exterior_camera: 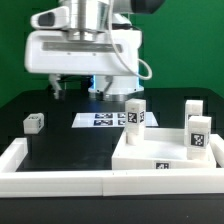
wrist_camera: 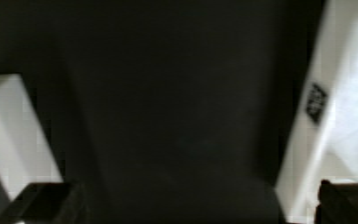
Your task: Assemble square table
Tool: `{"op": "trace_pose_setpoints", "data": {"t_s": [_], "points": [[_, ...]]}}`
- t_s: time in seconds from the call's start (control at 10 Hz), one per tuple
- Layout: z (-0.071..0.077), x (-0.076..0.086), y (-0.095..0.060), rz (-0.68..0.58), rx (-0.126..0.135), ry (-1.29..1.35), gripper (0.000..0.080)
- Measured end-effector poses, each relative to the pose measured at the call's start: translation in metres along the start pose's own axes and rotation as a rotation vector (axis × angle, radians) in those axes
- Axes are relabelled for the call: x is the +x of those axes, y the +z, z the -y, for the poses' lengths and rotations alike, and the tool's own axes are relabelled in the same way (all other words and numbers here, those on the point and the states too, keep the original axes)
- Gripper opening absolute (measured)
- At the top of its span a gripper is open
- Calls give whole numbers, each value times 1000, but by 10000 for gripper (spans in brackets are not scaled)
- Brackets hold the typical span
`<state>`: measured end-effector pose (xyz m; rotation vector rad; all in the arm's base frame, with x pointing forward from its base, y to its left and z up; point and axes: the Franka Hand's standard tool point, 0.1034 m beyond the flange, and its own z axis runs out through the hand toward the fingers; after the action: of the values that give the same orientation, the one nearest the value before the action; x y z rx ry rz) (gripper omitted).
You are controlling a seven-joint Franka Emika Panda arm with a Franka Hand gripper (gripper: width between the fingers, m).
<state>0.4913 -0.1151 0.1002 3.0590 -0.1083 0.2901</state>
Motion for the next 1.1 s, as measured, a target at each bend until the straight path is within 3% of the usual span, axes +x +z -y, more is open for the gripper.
{"op": "trace_pose_setpoints", "data": {"t_s": [0.1, 0.3, 0.6, 0.8, 0.9, 1.0, 1.1], "points": [[-15, -4, 2, 6, -4, 16, 648], [-24, -4, 2, 5, -9, 21, 648], [-50, -11, 3, 11, -22, -13, 648], [-94, -33, 5, 28, -28, -113, 648], [-107, -43, 5, 42, -9, -121, 648], [-119, -54, 6, 65, 28, -82, 648], [-124, -60, 8, 81, 44, -59, 648]]}}
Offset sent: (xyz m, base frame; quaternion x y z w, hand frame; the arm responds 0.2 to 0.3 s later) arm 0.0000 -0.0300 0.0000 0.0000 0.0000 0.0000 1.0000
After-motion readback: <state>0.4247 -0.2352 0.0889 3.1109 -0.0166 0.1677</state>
